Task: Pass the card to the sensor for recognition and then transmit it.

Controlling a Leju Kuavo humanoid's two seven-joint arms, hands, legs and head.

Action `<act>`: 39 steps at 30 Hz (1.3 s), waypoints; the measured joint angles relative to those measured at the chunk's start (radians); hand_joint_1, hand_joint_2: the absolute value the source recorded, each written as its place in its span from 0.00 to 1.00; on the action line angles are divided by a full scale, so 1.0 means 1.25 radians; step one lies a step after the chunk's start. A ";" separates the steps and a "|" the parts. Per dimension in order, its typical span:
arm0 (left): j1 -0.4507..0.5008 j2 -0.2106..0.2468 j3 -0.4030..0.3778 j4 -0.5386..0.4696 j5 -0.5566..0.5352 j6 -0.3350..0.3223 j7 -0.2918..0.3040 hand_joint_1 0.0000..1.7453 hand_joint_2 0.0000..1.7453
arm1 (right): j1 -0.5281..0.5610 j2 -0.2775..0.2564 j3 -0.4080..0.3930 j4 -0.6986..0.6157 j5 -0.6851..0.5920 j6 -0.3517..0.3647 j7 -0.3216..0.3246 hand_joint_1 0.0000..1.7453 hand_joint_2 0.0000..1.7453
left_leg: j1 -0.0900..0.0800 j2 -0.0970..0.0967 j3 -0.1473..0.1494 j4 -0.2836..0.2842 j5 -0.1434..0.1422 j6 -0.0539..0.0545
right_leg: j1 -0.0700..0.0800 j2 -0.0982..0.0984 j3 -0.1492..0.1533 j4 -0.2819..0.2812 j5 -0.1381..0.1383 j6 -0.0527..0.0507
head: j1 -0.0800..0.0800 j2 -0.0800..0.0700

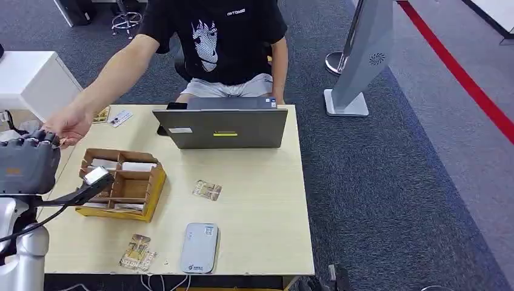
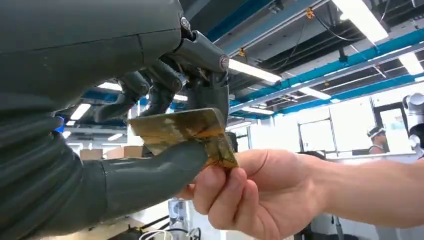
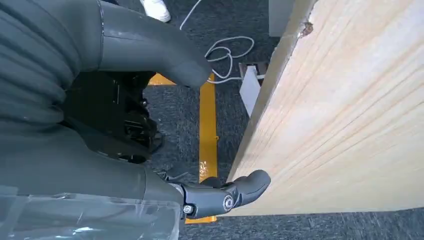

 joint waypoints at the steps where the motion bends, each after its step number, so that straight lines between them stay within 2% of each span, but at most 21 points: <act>1: 0.002 -0.001 0.000 0.000 0.004 0.000 0.000 0.00 1.00 | 0.000 0.000 0.000 0.000 -0.002 0.000 0.000 0.00 1.00 | 0.000 0.000 0.000 0.000 0.000 0.000 | 0.000 0.000 0.000 0.000 0.000 0.000 | 0.000 0.000; 8: 0.068 -0.009 0.001 -0.060 0.086 0.007 -0.023 0.00 1.00 | 0.000 0.000 -0.001 0.001 -0.022 0.000 -0.009 0.00 1.00 | 0.000 0.000 0.000 0.000 0.000 0.000 | 0.000 0.000 0.000 0.000 0.000 0.000 | 0.000 0.000; 12: 0.124 -0.033 0.020 -0.132 0.190 0.012 -0.068 0.00 1.00 | 0.001 0.000 -0.004 -0.002 -0.033 0.001 -0.010 0.00 1.00 | 0.000 0.000 0.000 0.000 0.000 0.000 | 0.000 0.000 0.000 0.000 0.000 0.000 | 0.000 0.000; 16: 0.187 -0.072 0.055 -0.214 0.317 -0.001 -0.123 0.00 1.00 | 0.004 0.001 -0.011 -0.008 -0.046 -0.002 -0.016 0.00 1.00 | 0.000 0.000 -0.001 0.000 0.000 0.000 | 0.000 0.000 0.000 0.000 0.000 0.000 | 0.000 0.000; 20: 0.258 -0.144 0.135 -0.312 0.550 -0.097 -0.192 0.00 1.00 | 0.010 0.003 -0.027 -0.020 -0.066 -0.018 -0.016 0.00 1.00 | 0.000 0.000 -0.001 0.000 0.000 0.000 | 0.000 0.001 0.000 0.000 0.000 0.000 | 0.000 0.000; 22: 0.295 -0.181 0.184 -0.347 0.602 -0.158 -0.204 0.00 1.00 | 0.017 0.003 -0.038 -0.025 -0.074 -0.041 0.021 0.00 1.00 | -0.001 0.000 0.000 0.000 -0.001 0.001 | -0.001 0.000 0.000 -0.001 -0.001 0.001 | 0.000 0.000; 24: 0.335 -0.213 0.224 -0.357 0.657 -0.197 -0.251 0.00 1.00 | 0.033 0.003 -0.050 -0.035 -0.081 -0.039 0.021 0.00 1.00 | -0.001 0.000 -0.001 0.000 -0.001 0.001 | -0.001 0.000 -0.001 -0.001 -0.001 0.001 | 0.000 0.000; 25: 0.356 -0.224 0.238 -0.362 0.698 -0.230 -0.274 0.00 1.00 | 0.042 0.004 -0.054 -0.040 -0.084 -0.038 0.018 0.00 1.00 | -0.001 0.000 -0.001 0.000 -0.001 0.000 | 0.000 0.000 -0.001 -0.001 -0.001 0.000 | 0.000 0.000; 27: 0.389 -0.267 0.283 -0.368 0.802 -0.343 -0.296 0.00 1.00 | 0.055 0.004 -0.066 -0.053 -0.103 -0.036 0.018 0.00 1.00 | -0.001 0.000 -0.001 0.000 -0.001 0.000 | -0.001 0.000 -0.001 -0.001 -0.001 0.000 | -0.001 0.000; 28: 0.399 -0.287 0.312 -0.368 0.850 -0.401 -0.296 0.00 1.00 | 0.060 0.005 -0.069 -0.061 -0.115 -0.036 0.019 0.00 1.00 | -0.001 0.000 -0.001 0.000 -0.002 0.000 | -0.001 0.000 -0.001 -0.001 -0.001 0.000 | 0.000 0.000; 30: 0.428 -0.322 0.358 -0.367 0.934 -0.461 -0.276 0.00 1.00 | 0.066 0.005 -0.071 -0.073 -0.139 -0.037 0.024 0.00 1.00 | -0.001 0.001 -0.001 0.000 -0.002 0.000 | -0.001 0.001 -0.001 -0.001 -0.001 0.000 | 0.000 0.000; 35: 0.473 -0.369 0.427 -0.309 1.112 -0.528 -0.205 0.00 1.00 | 0.075 0.007 -0.070 -0.104 -0.183 -0.047 0.038 0.00 1.00 | -0.001 0.000 -0.001 0.000 -0.002 0.000 | -0.001 0.000 -0.001 -0.001 -0.001 0.001 | 0.000 0.000; 39: 0.487 -0.386 0.453 -0.267 1.136 -0.541 -0.202 0.00 1.00 | 0.081 0.008 -0.070 -0.121 -0.190 -0.050 0.043 0.00 1.00 | -0.001 0.000 -0.001 0.000 -0.001 0.000 | -0.001 0.000 -0.001 -0.001 -0.001 0.001 | 0.000 0.000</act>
